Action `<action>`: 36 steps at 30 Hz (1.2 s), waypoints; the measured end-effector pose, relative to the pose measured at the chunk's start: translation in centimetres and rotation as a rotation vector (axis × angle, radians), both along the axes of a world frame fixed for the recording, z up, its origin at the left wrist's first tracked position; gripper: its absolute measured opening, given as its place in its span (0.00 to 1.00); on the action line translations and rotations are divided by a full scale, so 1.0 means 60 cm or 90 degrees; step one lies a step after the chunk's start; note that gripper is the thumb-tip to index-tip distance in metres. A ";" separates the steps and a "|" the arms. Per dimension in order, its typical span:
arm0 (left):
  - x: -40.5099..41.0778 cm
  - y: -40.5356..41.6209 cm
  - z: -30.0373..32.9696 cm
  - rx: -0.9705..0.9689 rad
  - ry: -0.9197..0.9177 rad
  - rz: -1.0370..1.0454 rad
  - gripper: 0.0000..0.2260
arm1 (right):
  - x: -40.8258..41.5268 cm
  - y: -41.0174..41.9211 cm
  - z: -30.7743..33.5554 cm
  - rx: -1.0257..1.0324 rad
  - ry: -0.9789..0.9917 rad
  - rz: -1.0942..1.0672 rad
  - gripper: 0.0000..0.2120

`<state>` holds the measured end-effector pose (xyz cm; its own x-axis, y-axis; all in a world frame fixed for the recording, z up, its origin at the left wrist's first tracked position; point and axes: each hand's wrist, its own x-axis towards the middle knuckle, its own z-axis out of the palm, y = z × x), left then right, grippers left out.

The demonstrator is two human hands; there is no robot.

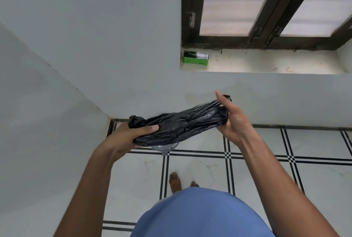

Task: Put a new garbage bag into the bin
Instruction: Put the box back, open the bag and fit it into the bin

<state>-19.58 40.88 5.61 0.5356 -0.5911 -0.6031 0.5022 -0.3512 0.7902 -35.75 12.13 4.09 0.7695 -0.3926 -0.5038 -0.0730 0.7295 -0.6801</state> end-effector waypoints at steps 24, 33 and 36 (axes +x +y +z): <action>-0.096 -0.034 0.006 -0.068 0.002 0.229 0.16 | -0.147 -0.040 -0.014 0.141 -0.245 -0.002 0.20; -0.088 -0.045 -0.011 -0.097 0.076 0.298 0.19 | -0.129 -0.009 -0.067 -0.028 -0.106 0.111 0.23; -0.074 -0.047 -0.033 -0.073 0.082 0.286 0.20 | -0.114 0.004 -0.073 -0.100 -0.039 0.118 0.23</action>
<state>-24.02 38.08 3.63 0.6782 -0.3855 -0.6256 0.6807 0.0087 0.7325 -42.59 12.40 -0.30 0.8624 -0.3125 -0.3983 -0.1510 0.5920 -0.7916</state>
